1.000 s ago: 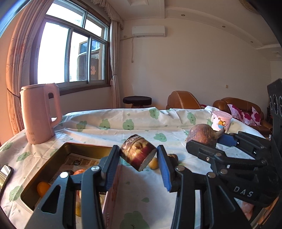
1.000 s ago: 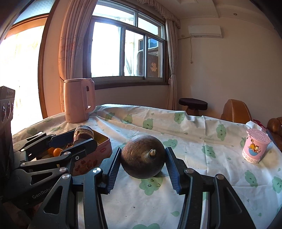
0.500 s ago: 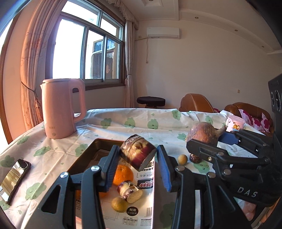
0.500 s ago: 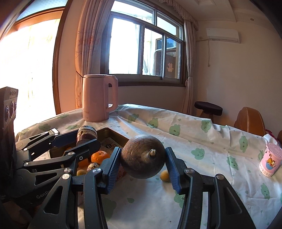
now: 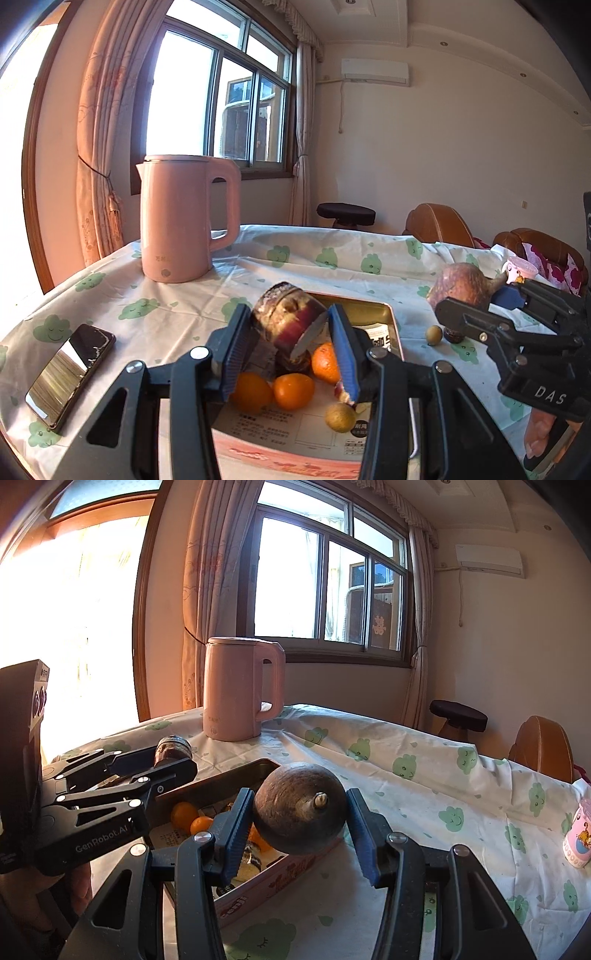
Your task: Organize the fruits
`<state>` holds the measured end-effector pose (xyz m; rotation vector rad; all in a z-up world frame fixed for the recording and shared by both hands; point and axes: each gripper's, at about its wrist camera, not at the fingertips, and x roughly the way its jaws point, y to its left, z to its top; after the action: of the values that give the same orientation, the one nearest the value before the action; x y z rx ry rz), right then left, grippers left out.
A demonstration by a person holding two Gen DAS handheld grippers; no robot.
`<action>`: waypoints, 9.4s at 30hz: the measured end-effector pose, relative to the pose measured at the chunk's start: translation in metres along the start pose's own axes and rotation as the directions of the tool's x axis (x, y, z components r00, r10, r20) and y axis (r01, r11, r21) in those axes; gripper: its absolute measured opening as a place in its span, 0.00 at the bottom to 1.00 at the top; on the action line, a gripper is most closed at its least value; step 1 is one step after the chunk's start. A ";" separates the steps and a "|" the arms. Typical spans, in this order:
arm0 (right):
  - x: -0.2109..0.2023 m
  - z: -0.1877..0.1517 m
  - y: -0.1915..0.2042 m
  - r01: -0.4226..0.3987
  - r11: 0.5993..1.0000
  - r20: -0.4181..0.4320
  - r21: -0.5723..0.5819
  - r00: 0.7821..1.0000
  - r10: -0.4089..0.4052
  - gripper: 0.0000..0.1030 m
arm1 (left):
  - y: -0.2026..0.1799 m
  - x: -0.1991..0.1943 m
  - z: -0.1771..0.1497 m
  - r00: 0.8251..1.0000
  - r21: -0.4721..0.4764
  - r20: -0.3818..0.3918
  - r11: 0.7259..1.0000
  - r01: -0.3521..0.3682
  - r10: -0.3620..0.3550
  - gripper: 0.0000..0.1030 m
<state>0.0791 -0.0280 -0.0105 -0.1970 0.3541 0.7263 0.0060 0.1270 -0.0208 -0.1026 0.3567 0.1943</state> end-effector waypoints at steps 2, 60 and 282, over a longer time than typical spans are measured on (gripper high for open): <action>0.001 0.001 0.006 -0.011 1.000 0.000 -0.004 1.000 0.011 0.51 | 0.008 -0.002 0.000 1.000 -0.010 -0.003 1.000 -0.013 0.013 0.44; 0.030 -0.028 0.044 -0.109 0.994 -0.149 -0.019 0.983 0.105 0.62 | 0.015 -0.010 -0.025 0.998 0.018 -0.062 1.000 -0.018 0.019 0.67; -0.019 0.010 -0.011 0.018 1.000 0.073 0.024 0.997 -0.020 0.39 | -0.022 -0.011 -0.006 1.000 0.070 0.006 0.997 0.013 -0.013 0.27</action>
<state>0.0763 -0.0445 0.0064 -0.1515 0.2907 0.7083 -0.0019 0.1029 -0.0214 -0.0352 0.3563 0.1691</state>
